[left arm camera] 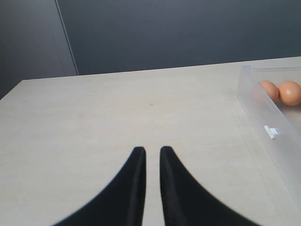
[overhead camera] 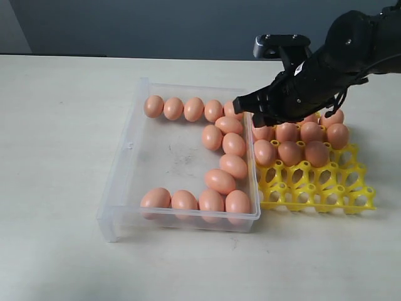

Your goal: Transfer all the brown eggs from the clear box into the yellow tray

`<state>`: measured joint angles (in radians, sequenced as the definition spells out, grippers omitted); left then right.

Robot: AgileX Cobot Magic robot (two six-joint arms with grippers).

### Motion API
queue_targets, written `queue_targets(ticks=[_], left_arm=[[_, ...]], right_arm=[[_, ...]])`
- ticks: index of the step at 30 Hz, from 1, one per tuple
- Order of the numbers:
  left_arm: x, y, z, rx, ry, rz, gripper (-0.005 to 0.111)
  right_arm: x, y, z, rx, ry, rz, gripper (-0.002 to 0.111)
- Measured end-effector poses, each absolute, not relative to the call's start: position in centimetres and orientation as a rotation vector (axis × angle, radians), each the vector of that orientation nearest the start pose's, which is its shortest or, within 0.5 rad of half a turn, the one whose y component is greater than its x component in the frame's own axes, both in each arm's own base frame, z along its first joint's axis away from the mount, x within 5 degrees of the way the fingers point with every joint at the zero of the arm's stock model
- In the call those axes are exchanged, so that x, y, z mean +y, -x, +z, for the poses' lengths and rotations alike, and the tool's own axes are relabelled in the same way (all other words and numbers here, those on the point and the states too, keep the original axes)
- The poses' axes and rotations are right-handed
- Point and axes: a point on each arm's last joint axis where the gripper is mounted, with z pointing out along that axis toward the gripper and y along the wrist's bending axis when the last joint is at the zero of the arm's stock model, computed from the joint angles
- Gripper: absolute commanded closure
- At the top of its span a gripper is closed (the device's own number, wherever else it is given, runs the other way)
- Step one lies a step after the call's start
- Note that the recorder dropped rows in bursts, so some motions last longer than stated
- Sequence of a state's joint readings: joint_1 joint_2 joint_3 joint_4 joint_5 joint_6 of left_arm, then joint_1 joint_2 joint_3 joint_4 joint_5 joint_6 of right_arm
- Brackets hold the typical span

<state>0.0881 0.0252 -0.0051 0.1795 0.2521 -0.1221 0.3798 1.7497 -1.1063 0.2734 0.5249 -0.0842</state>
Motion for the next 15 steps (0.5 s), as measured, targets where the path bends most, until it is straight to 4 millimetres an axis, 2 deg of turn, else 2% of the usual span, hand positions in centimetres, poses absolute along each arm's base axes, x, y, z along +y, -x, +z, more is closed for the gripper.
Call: queue_targets(ticks=[4,9,15], left_arm=[[0.9,-5.6,19.1,1.753,0.064,0.141,0.095],[0.9,-5.6,19.1,1.753,0.064,0.141,0.095],[0.9,-5.6,19.1,1.753,0.064,0.141,0.095]], right_arm=[[13.9,-32.7,20.2,2.629,0.435,0.265,0.108],[13.7,-32.5,20.0,2.653,0.467,0.233,0.108],[14.2,-32.6,17.5,2.744,0.498,0.22,0.108]])
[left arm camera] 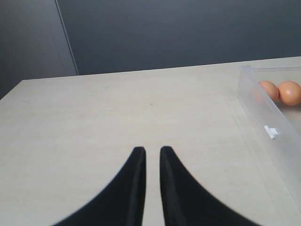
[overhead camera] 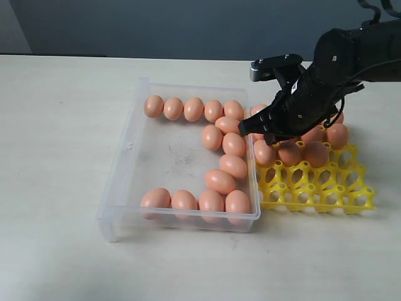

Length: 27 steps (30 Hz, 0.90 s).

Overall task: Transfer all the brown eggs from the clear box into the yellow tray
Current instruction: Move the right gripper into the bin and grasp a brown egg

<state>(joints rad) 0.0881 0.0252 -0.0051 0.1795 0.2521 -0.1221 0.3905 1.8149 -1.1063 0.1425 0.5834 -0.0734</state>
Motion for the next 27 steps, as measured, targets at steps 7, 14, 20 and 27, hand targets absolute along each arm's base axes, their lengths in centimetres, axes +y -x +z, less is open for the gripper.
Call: queue_targets(ticks=[7,14,20,27], left_arm=[[0.9,-5.6,19.1,1.753,0.064,0.141,0.095],[0.9,-5.6,19.1,1.753,0.064,0.141,0.095],[0.9,-5.6,19.1,1.753,0.064,0.141,0.095],[0.9,-5.6,19.1,1.753,0.064,0.141,0.095]], right_arm=[[15.6,-32.4,15.3,2.775,0.571,0.205,0.108],[15.7,-32.8,16.7,2.678,0.563,0.21,0.108],[15.6,-32.5,21.8,2.483,0.485,0.282,0.108],[16.5,-31.1,24.3,2.423,0.497,0.384,0.091]])
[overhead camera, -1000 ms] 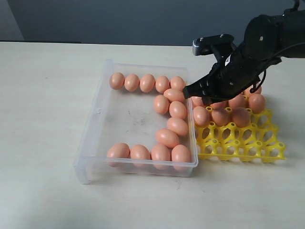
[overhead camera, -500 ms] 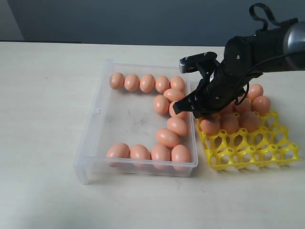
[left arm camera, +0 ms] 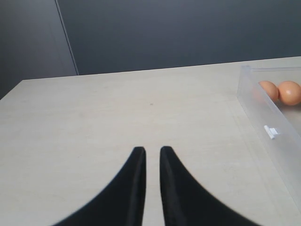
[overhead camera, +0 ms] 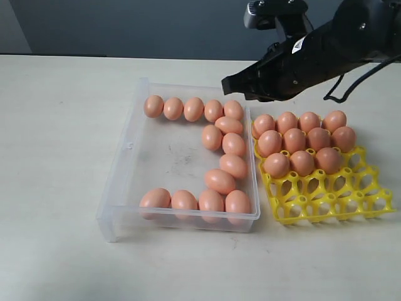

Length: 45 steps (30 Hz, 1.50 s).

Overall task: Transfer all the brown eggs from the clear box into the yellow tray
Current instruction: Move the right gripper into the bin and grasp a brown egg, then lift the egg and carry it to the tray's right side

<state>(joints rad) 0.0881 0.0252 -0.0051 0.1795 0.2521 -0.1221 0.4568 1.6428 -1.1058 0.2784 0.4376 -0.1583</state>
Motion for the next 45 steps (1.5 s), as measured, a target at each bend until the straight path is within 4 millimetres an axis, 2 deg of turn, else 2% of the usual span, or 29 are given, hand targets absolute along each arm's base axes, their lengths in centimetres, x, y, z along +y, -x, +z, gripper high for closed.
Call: queue_targets(ticks=[4,6,7,13,16,26,32,41,43,45], left_arm=[[0.9,-5.6,19.1,1.753,0.064,0.141,0.095],[0.9,-5.6,19.1,1.753,0.064,0.141,0.095],[0.9,-5.6,19.1,1.753,0.064,0.141,0.095],[0.9,-5.6,19.1,1.753,0.064,0.141,0.095],[0.9,-5.6,19.1,1.753,0.064,0.141,0.095],[0.9,-5.6,19.1,1.753,0.064,0.141,0.095],[0.9,-5.6,19.1,1.753,0.064,0.141,0.095],[0.9,-5.6,19.1,1.753,0.064,0.141,0.095],[0.9,-5.6,19.1,1.753,0.064,0.141,0.095],[0.9,-5.6,19.1,1.753,0.064,0.141,0.095]], right_arm=[[18.5,-29.5,24.2,2.436,0.68,0.488,0.062],[19.7,-28.7,23.8,2.439,0.768,0.557,0.053],[20.3,-28.3,23.5,2.442,0.811,0.588,0.052],[23.8,-26.7,21.0,2.506,0.902,0.724,0.052],[24.7,-26.8,19.4,2.551,0.927,0.729,0.052],[25.9,-28.3,16.7,2.677,0.936,0.684,0.059],[25.6,-27.9,14.9,2.806,0.973,0.644,0.059],[25.9,-28.0,13.6,2.848,0.967,0.644,0.059],[26.0,-28.1,13.4,2.857,0.956,0.654,0.062],[26.0,-28.1,13.4,2.858,0.954,0.656,0.072]])
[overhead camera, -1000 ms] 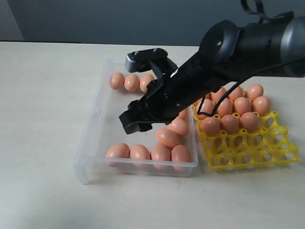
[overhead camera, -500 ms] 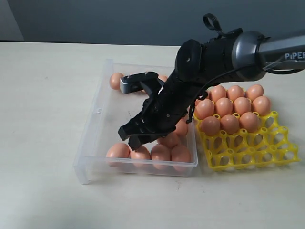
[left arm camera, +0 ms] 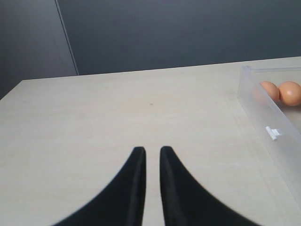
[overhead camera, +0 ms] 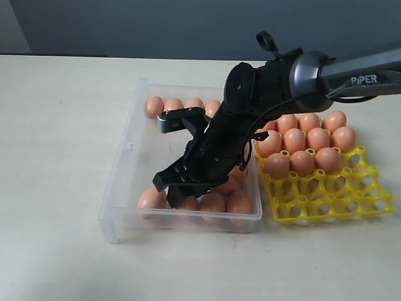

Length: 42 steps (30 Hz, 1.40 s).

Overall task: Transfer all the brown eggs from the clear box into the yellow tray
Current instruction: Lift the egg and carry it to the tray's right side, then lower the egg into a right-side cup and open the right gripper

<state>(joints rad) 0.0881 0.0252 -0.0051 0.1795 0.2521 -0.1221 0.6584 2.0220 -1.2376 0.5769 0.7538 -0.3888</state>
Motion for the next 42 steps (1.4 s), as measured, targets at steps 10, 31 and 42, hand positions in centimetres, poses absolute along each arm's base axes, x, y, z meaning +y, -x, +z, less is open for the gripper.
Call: queue_targets(ticks=[10,31,42], left_arm=[[0.9,-5.6,19.1,1.753,0.064,0.141,0.095],[0.9,-5.6,19.1,1.753,0.064,0.141,0.095],[0.9,-5.6,19.1,1.753,0.064,0.141,0.095]], right_arm=[[26.0,-29.0,16.1,2.679,0.886,0.617,0.108],[10.8,-22.7,21.7,2.191,0.043,0.427,0.108],[2.5,-22.5,19.8,2.191,-0.324,0.214,0.108]])
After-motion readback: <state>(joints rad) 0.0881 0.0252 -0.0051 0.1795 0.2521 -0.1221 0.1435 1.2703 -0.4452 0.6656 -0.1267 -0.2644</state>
